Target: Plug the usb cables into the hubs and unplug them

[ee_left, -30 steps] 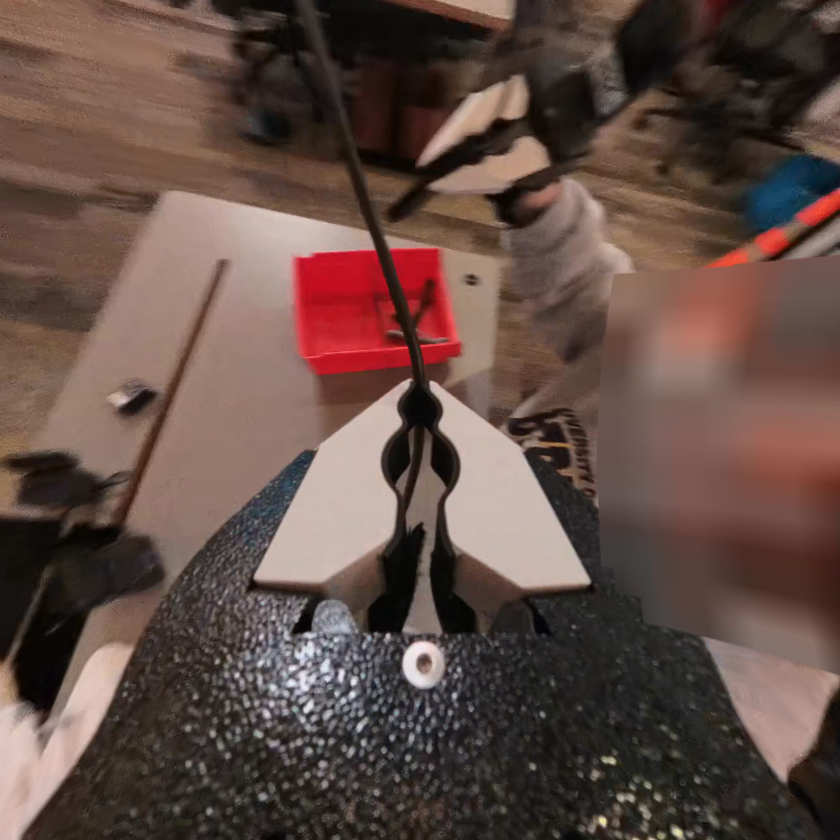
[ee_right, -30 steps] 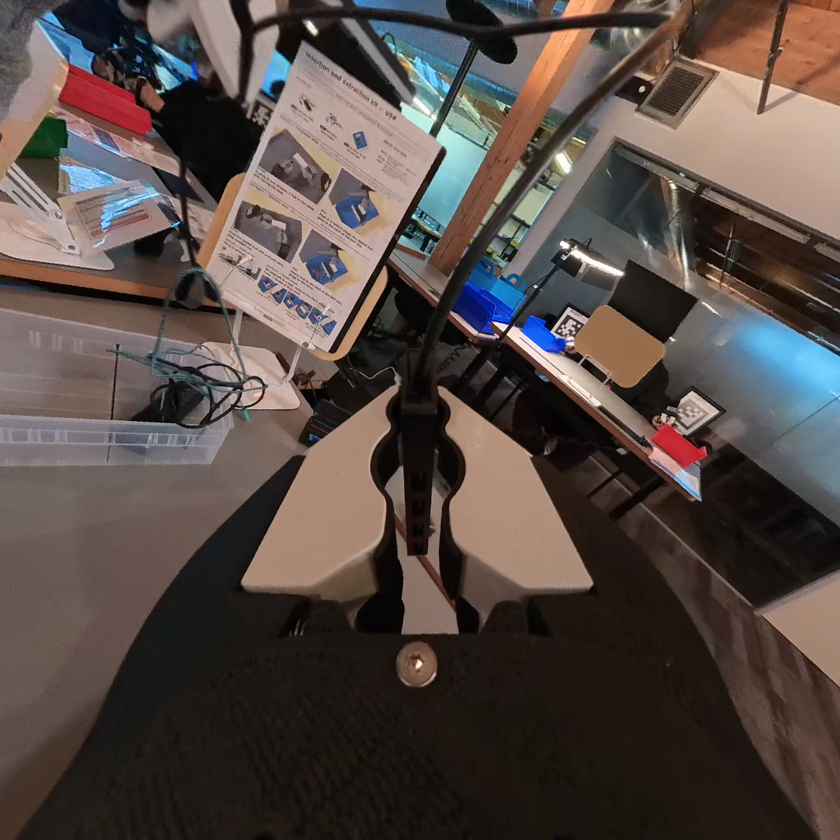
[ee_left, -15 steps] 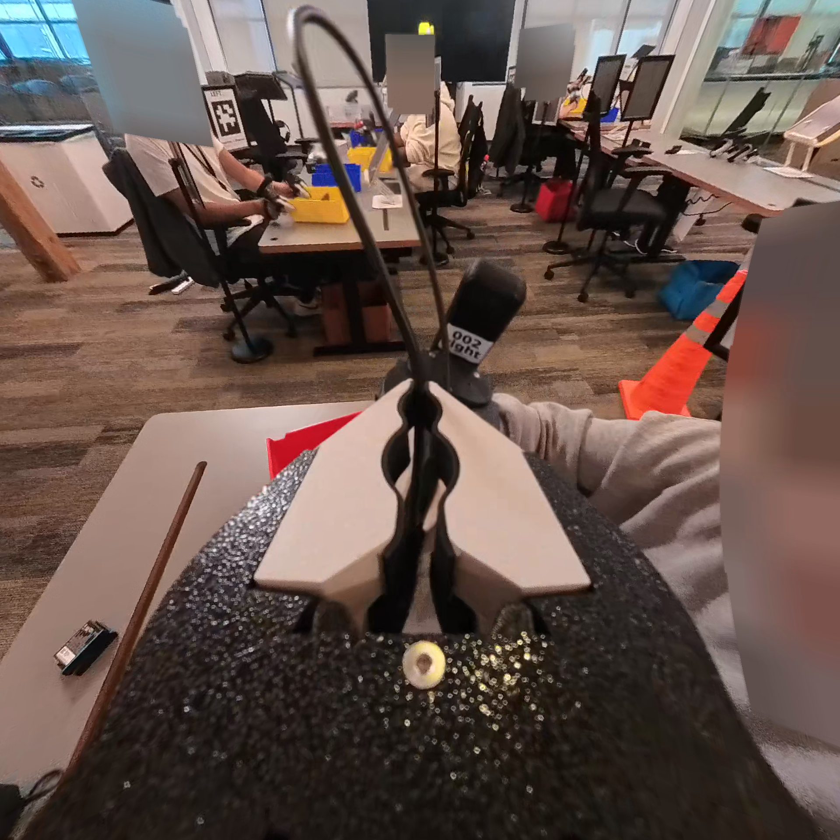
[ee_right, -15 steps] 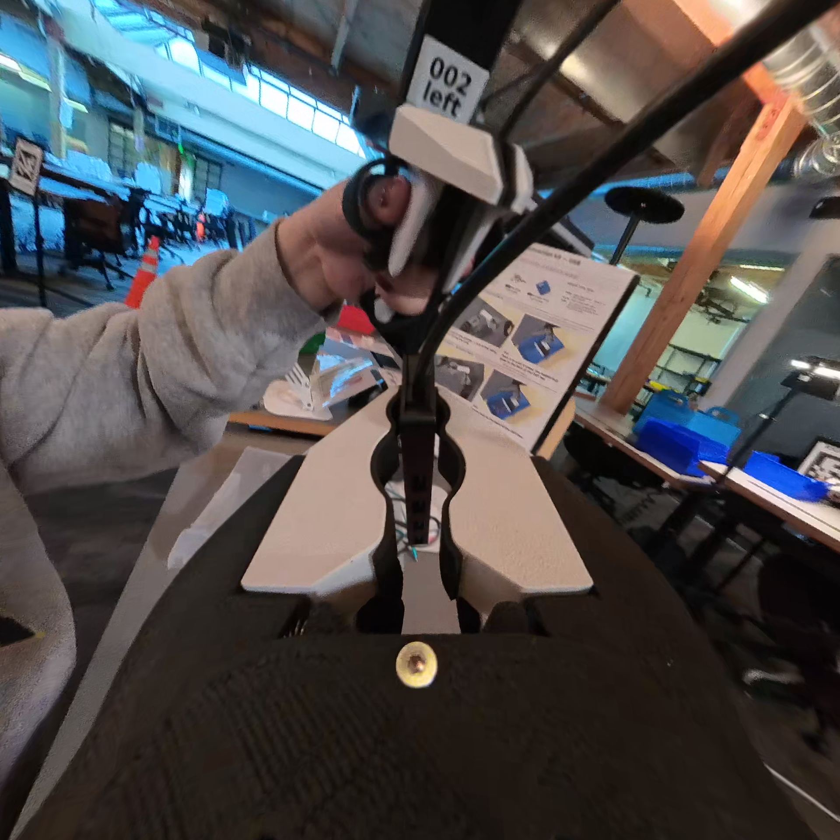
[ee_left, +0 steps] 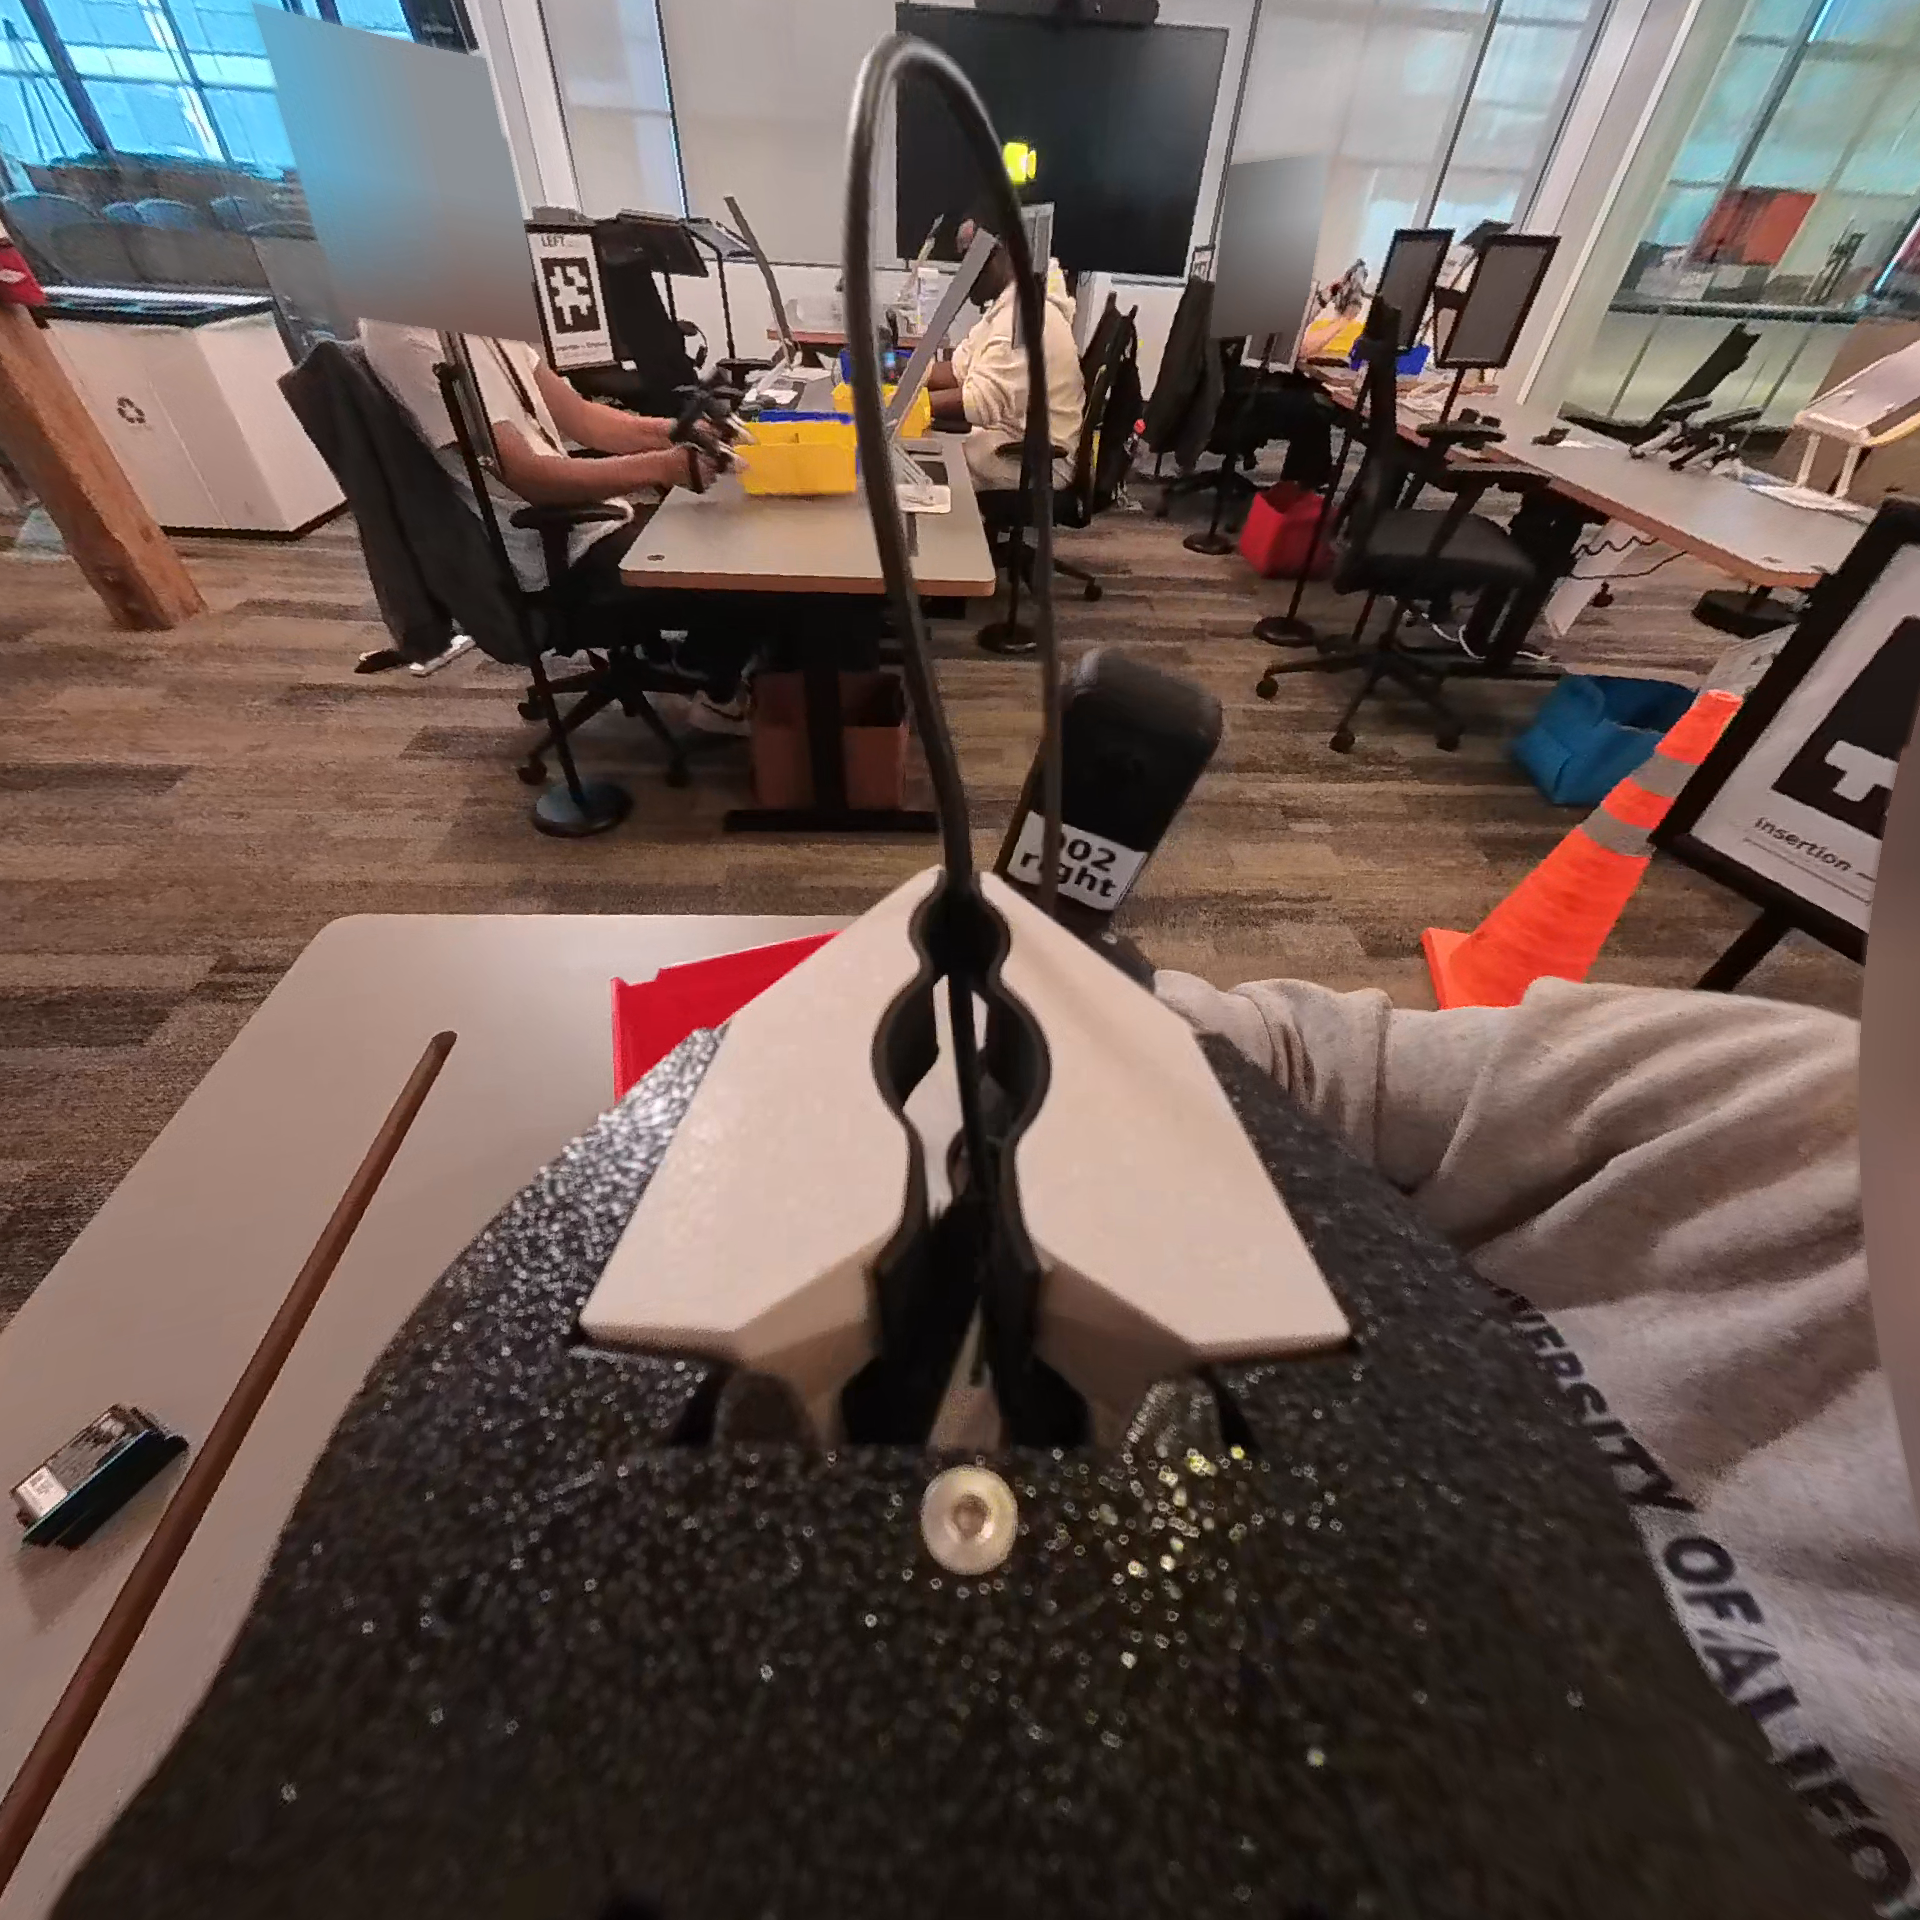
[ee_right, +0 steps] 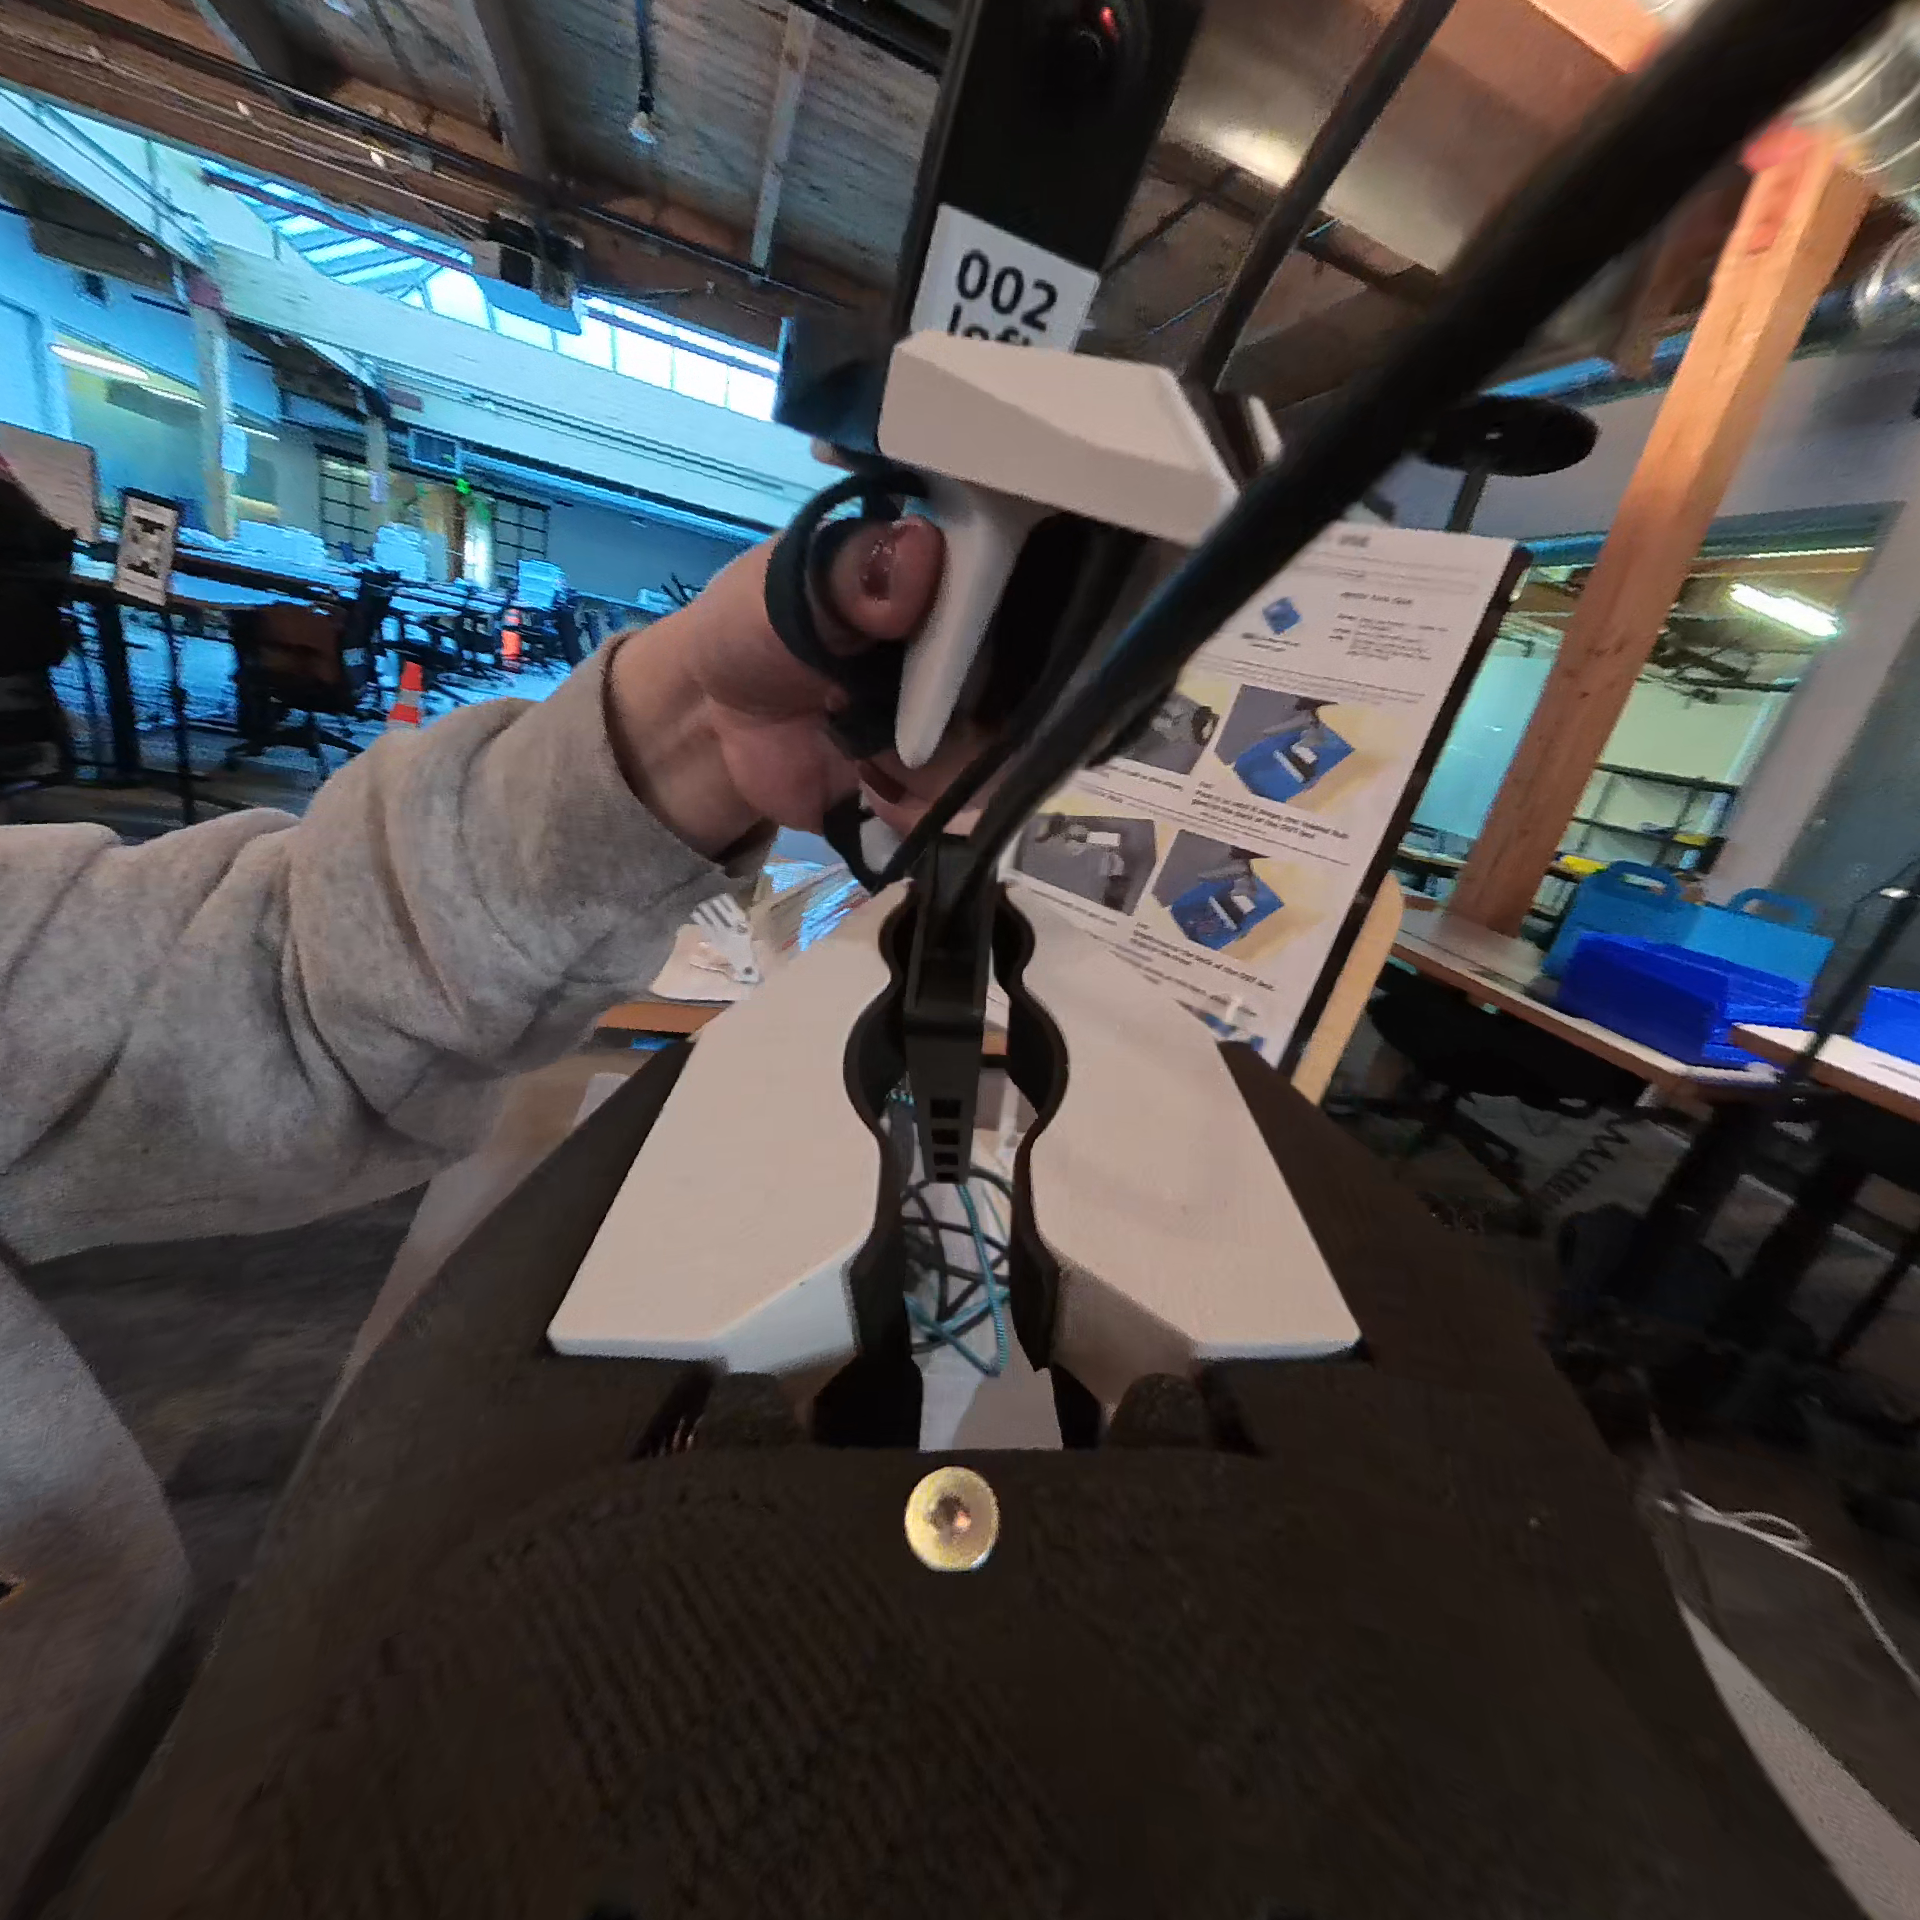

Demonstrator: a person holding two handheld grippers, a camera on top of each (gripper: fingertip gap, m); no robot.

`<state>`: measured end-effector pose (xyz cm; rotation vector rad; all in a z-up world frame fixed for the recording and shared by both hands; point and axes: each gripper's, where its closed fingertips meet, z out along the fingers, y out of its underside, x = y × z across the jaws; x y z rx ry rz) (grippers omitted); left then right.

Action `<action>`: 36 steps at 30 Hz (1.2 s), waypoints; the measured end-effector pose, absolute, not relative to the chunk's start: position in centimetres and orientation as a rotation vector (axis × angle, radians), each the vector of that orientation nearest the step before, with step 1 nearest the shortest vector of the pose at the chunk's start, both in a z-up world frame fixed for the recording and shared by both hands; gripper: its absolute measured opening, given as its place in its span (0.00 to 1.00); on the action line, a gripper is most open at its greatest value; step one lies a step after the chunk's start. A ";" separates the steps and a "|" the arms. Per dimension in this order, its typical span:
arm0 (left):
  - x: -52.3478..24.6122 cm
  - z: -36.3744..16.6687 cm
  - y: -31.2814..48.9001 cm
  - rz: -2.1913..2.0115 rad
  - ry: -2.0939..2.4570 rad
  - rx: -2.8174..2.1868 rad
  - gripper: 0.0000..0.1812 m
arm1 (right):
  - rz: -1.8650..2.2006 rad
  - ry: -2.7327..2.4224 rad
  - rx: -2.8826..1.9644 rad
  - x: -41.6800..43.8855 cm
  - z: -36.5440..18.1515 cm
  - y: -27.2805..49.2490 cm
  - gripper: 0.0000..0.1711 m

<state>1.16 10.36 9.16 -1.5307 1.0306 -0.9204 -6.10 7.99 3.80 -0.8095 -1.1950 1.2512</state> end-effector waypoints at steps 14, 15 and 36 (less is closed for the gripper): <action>1.2 7.0 9.7 -1.037 1.021 -1.474 0.00 | 1.409 -1.253 -0.841 -6.8 1.0 7.7 0.05; 1.2 6.7 9.8 -1.027 1.008 -1.494 0.00 | 1.379 -1.246 -0.853 -6.8 0.9 8.1 0.05; -5.6 -3.7 7.2 -0.454 0.872 -1.573 0.00 | 1.203 -1.385 -0.941 -0.8 0.0 9.3 0.05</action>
